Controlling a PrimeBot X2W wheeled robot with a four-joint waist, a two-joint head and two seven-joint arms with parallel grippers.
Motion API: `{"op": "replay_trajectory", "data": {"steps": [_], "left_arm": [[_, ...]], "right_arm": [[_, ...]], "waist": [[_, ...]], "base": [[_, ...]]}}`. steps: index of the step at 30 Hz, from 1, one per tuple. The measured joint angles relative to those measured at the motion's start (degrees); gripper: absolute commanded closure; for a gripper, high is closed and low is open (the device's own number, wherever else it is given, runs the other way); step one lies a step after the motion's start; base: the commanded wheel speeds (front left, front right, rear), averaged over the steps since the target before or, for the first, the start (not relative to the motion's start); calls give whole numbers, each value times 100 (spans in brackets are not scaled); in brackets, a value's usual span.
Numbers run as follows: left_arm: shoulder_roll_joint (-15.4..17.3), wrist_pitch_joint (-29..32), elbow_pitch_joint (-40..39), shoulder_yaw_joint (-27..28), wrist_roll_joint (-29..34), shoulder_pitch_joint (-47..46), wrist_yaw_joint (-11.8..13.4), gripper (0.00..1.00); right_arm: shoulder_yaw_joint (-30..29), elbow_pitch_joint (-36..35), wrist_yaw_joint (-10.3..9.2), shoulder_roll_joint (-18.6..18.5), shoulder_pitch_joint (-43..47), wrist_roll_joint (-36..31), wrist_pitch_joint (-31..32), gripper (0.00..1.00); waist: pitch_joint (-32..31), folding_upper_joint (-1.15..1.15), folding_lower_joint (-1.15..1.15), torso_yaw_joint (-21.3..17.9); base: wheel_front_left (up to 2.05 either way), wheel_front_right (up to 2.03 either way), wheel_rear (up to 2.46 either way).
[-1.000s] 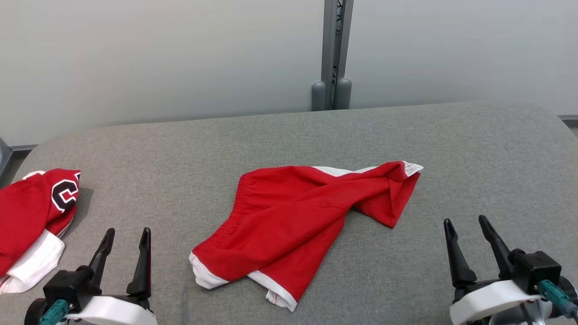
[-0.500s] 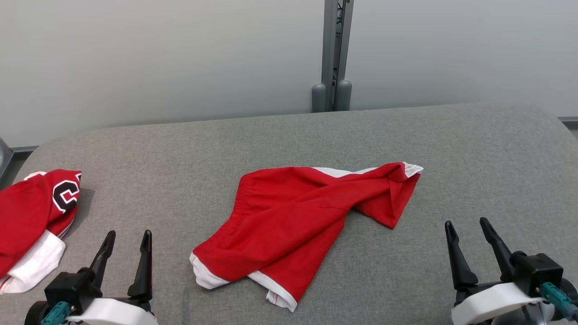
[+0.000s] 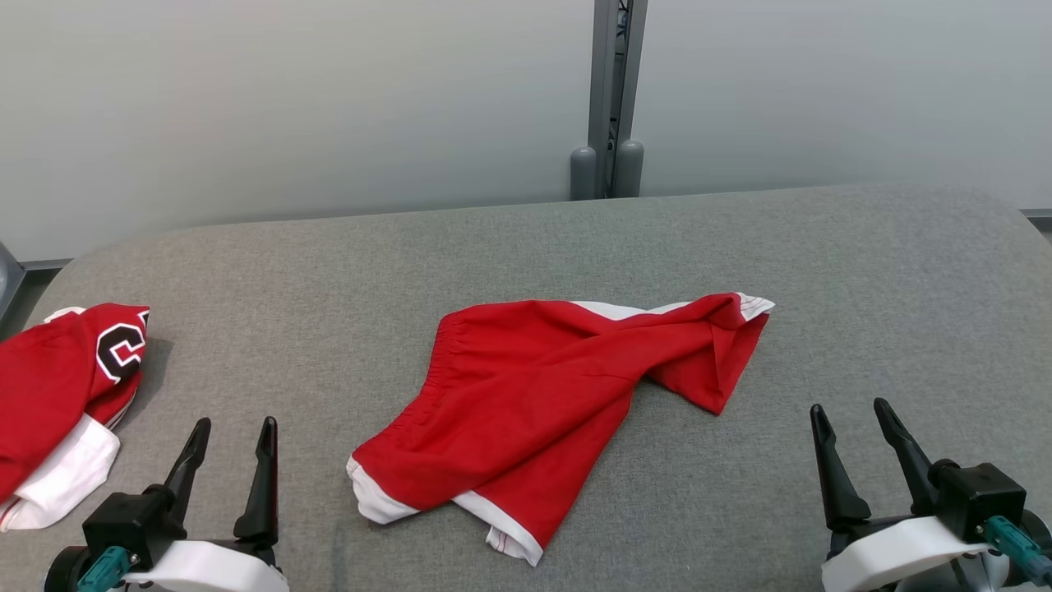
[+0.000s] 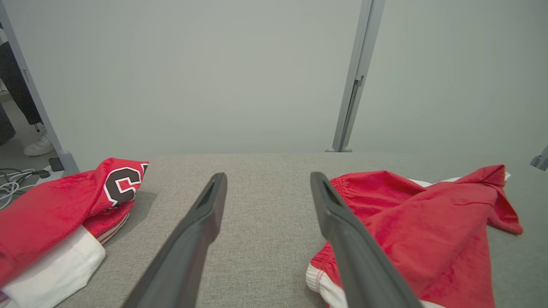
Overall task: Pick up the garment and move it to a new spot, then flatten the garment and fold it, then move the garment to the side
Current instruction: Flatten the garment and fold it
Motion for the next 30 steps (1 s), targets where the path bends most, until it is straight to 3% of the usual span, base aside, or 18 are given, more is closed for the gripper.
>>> {"op": "replay_trajectory", "data": {"steps": [13,17,24,30], "left_arm": [[30,49,-71,-98,-3,-64,15,0],[20,46,-89,-169,7,-292,-35,0],[-78,-34,112,-282,16,-676,-144,0],[-143,-118,308,-314,15,-909,-245,0]], "right_arm": [[240,42,0,-5,-36,-24,53,0],[942,149,0,-3,-92,-1,156,0],[2688,691,0,2,-419,370,211,0],[3382,1240,0,8,-751,609,196,0]], "waist": [[168,0,0,65],[351,0,0,176],[699,0,0,554],[906,0,0,816]], "base": [[0,0,0],[0,0,0],[0,0,0],[0,0,0]]}}
